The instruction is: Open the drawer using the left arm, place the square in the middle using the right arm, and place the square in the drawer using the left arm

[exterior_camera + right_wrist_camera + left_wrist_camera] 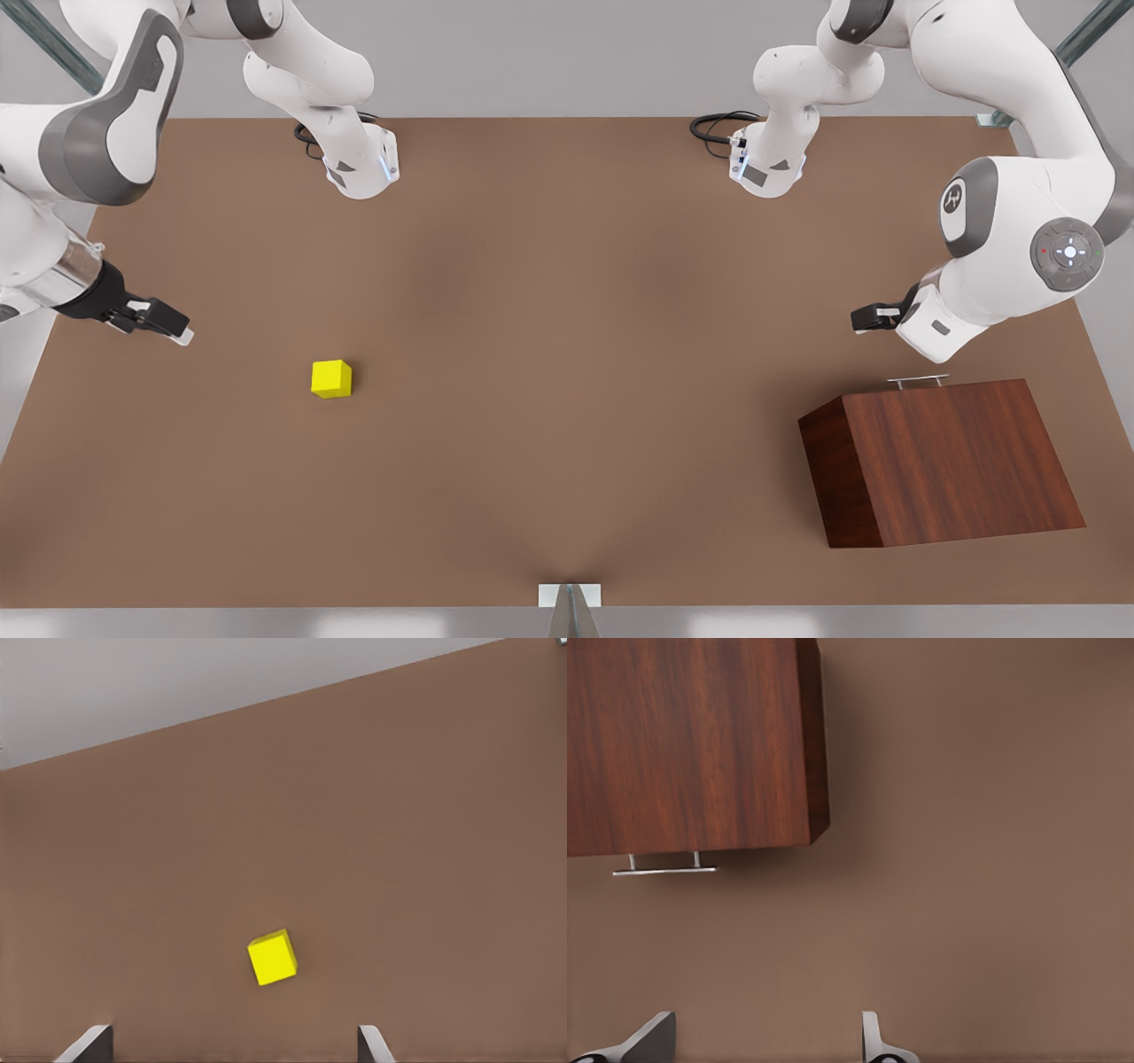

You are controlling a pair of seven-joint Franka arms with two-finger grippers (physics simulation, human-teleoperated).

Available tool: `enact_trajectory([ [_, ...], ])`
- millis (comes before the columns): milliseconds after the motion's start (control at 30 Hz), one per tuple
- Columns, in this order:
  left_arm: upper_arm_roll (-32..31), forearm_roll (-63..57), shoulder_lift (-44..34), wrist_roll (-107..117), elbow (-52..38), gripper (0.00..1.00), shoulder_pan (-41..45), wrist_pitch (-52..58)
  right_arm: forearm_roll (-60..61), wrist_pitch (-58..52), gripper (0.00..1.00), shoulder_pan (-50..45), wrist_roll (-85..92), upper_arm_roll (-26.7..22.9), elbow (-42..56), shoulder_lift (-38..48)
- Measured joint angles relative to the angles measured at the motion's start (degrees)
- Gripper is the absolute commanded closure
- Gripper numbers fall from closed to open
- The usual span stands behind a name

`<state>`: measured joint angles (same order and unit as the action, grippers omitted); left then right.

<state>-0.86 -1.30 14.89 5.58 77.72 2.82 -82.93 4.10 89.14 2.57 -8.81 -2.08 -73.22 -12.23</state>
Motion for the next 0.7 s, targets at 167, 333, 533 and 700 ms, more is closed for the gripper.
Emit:
enact_trajectory([
  [167, 1.7, 0.1, -2.4, -0.1, 4.0, 0.00, -0.1, -1.5, -1.6, -0.6, 0.00, -1.7, 0.4, 0.2, -1.6, -1.3],
  [333, 3.4, 0.3, -12.5, 6.5, 23.2, 0.00, -0.6, -14.2, -2.3, 5.9, 0.00, -1.6, 2.2, 0.2, -19.5, 1.4],
  [533, 4.6, 0.5, -17.4, 22.0, 36.5, 0.00, -1.3, -31.0, -2.5, 20.1, 0.00, -1.3, 4.2, 0.1, -37.9, 4.1],
  [700, 5.6, 0.5, -18.5, 37.4, 44.4, 0.00, -0.5, -42.4, -3.7, 31.9, 0.00, -1.8, 5.5, 0.2, -49.3, 4.0],
])
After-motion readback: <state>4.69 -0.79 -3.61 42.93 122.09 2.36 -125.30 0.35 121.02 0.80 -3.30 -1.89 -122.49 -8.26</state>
